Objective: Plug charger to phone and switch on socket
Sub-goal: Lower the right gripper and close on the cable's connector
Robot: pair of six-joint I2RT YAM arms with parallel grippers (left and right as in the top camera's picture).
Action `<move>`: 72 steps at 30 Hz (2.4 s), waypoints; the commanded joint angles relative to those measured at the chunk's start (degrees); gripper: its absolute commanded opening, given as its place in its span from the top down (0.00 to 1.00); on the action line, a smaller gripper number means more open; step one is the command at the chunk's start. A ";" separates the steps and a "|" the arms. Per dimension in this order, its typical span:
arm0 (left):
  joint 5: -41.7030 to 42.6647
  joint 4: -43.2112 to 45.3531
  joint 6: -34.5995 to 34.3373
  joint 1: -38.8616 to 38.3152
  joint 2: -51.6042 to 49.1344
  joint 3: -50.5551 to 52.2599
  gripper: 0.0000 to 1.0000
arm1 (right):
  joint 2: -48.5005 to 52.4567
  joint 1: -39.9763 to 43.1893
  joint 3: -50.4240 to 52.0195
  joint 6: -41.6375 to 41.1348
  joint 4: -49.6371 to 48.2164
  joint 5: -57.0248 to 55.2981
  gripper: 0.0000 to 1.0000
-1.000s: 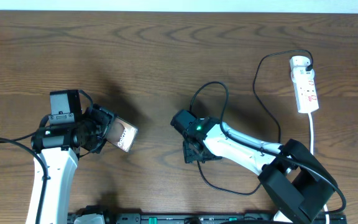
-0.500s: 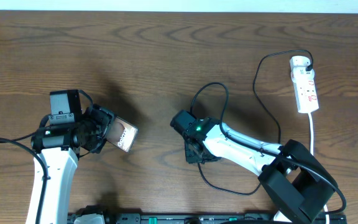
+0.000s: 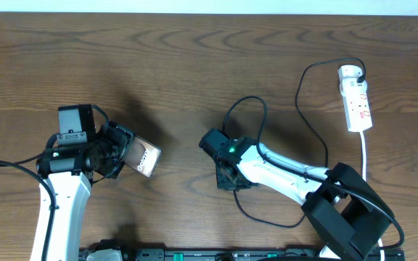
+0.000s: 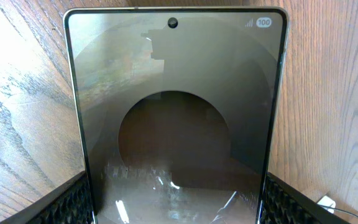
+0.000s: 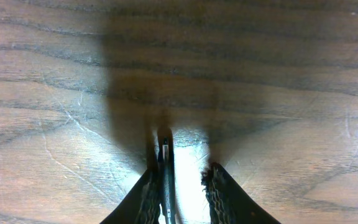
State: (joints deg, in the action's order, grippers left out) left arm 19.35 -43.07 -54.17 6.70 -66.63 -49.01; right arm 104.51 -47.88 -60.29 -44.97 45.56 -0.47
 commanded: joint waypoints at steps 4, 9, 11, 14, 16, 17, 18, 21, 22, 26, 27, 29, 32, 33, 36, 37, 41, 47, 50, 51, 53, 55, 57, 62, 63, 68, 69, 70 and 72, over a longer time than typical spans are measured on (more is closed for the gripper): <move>0.48 0.24 -0.28 0.26 0.39 -1.84 0.93 | 0.50 -0.61 1.33 -0.87 0.46 0.09 0.65; 0.48 0.24 -0.28 0.26 0.39 -1.84 0.93 | 0.50 -0.83 1.49 -0.87 0.50 0.83 0.60; 0.48 0.24 -0.28 0.26 0.42 -1.84 0.93 | 0.50 -1.20 1.49 -0.87 0.31 0.81 0.60; 0.48 0.24 -0.28 0.26 0.42 -1.84 0.93 | 0.50 -1.62 1.49 -0.87 0.00 0.79 0.66; 0.48 0.24 -0.28 0.26 0.39 -1.84 0.93 | 0.50 -1.73 1.49 -0.87 -0.04 0.76 0.67; 0.48 0.22 -0.26 0.26 0.39 -1.84 0.93 | 0.50 -1.73 1.49 -0.87 -0.04 0.76 0.67; 0.48 0.22 -0.26 0.26 0.42 -1.84 0.93 | 0.50 -1.73 1.49 -0.87 -0.04 0.79 0.71; 0.48 0.22 -0.26 0.26 0.42 -1.86 0.93 | 0.50 -1.73 1.49 -0.87 -0.04 0.76 0.73; 0.48 0.22 -0.26 0.26 0.39 -1.84 0.93 | 0.50 -1.73 1.49 -0.87 -0.04 0.76 0.74; 0.48 0.24 -0.26 0.26 0.42 -1.84 0.93 | 0.50 -1.73 1.49 -0.87 -0.13 0.76 0.73; 0.48 0.24 -0.26 0.26 0.42 -1.84 0.93 | 0.50 -1.73 1.49 -0.87 -0.17 0.74 0.73; 0.48 0.24 -0.26 0.26 0.39 -1.84 0.93 | 0.50 -1.73 1.49 -0.87 -0.33 0.42 0.72; 0.48 0.24 -0.26 0.26 0.42 -1.84 0.93 | 0.50 -1.73 1.49 -0.87 -0.83 0.04 0.70; 0.48 0.24 -0.26 0.26 0.42 -1.84 0.93 | 0.50 -1.73 1.49 -0.85 -0.98 -0.09 0.69; 0.46 0.24 -0.26 0.26 0.42 -1.84 0.93 | 0.50 -1.73 1.49 -0.87 -1.29 -0.31 0.69; 0.46 0.24 -0.28 0.26 0.39 -1.86 0.93 | 0.50 -1.73 1.49 -0.87 -1.29 -0.48 0.69; 0.48 0.24 -0.26 0.26 0.42 -1.84 0.93 | 0.50 -1.73 1.49 -0.87 -1.55 -0.72 0.69; 0.48 0.24 -0.28 0.26 0.42 -1.84 0.93 | 0.50 -1.73 1.49 -0.87 -1.66 -0.72 0.73; 0.48 0.22 -0.26 0.26 0.39 -1.84 0.93 | 0.50 -1.73 1.49 -0.87 -1.66 -0.72 0.82; 0.48 0.22 -0.28 0.26 0.39 -1.84 0.93 | 0.50 -1.73 1.49 -0.87 -1.66 -0.72 0.82; 0.46 0.24 -0.26 0.26 0.39 -1.84 0.93 | 0.50 -1.73 1.49 -0.87 -1.66 -0.72 0.82; 0.48 0.24 -0.26 0.26 0.42 -1.84 0.93 | 0.50 -1.73 1.49 -0.87 -1.64 -0.72 0.83; 0.48 0.24 -0.26 0.26 0.39 -1.84 0.93 | 0.50 -1.73 1.49 -0.87 -1.64 -0.72 0.85; 0.48 0.22 -0.26 0.26 0.42 -1.84 0.93 | 0.50 -1.73 1.49 -0.87 -1.66 -0.74 0.94; 0.48 0.22 -0.26 0.26 0.42 -1.84 0.93 | 0.50 -1.73 1.49 -0.87 -1.64 -0.76 0.95; 0.46 0.22 -0.26 0.26 0.42 -1.84 0.93 | 0.50 -1.73 1.49 -0.87 -1.64 -0.76 0.99; 0.46 0.22 -0.24 0.26 0.39 -1.84 0.93 | 0.50 -1.73 1.49 -0.87 -1.64 -0.76 0.99; 0.48 0.22 -0.07 0.26 0.42 -1.84 0.93 | 0.50 -1.73 1.49 -0.87 -1.66 -0.76 0.99; 0.46 0.22 0.42 0.26 0.42 -1.84 0.93 | 0.50 -1.66 1.46 -0.85 -1.66 -1.14 0.99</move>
State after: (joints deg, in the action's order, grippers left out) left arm 19.35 -43.07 -54.13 6.70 -66.63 -49.01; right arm 104.18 -49.10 -59.99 -45.87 44.62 -1.32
